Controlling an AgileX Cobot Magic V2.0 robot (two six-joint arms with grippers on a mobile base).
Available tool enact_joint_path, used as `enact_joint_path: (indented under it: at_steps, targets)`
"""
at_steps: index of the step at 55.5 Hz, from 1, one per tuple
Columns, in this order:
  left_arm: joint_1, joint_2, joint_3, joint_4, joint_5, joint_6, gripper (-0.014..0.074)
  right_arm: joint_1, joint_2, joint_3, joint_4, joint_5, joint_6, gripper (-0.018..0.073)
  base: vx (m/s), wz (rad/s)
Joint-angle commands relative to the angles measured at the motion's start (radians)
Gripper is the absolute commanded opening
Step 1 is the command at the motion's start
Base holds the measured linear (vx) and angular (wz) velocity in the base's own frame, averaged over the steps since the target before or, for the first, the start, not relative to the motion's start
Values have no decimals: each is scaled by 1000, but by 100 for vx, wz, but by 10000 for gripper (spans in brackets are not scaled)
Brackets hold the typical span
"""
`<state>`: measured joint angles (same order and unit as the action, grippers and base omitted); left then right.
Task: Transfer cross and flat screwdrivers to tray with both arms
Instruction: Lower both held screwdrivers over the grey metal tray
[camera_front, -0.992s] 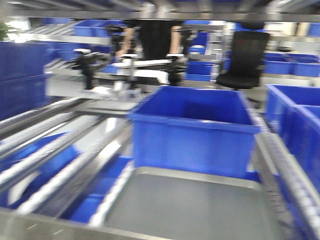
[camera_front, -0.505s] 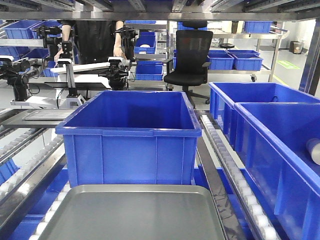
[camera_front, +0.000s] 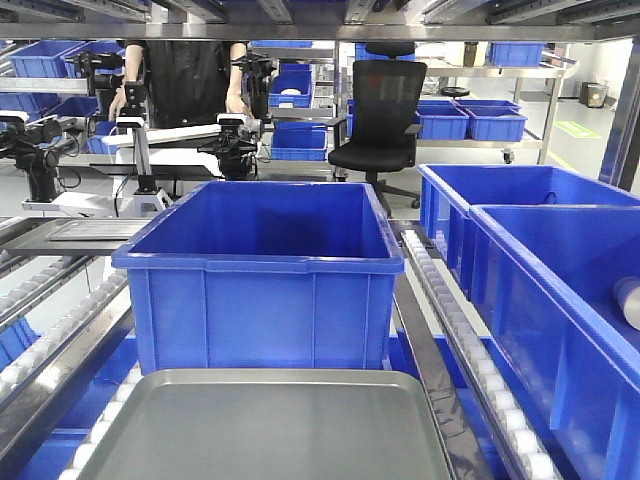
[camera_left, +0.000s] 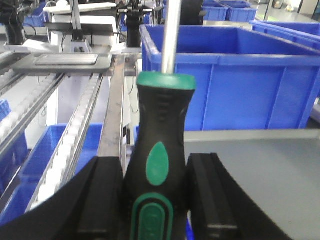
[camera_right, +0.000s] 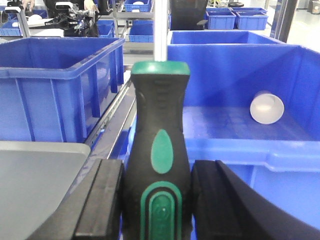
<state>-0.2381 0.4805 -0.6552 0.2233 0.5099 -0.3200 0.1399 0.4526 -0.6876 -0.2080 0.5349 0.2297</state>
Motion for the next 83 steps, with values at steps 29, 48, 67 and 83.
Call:
enact_joint_path:
  at_steps: [29,48,67,83]
  targets:
    - [-76,324,-32,-535,-173,257,3,-2,410,-143,744,-3,-576,-8,0,0]
    - [-143,651,-149,-794,-107,411,3,94,772,-199,1101,6,-757,-8,0,0]
    - [-143,838,-234,-813,-133,426,5,242,951,-199,1194,-147,-756,-8,0,0]
    - [-143,893,-242,-818,-202,435,48,242,969,-199,1212,-213,-761,13,0,0]
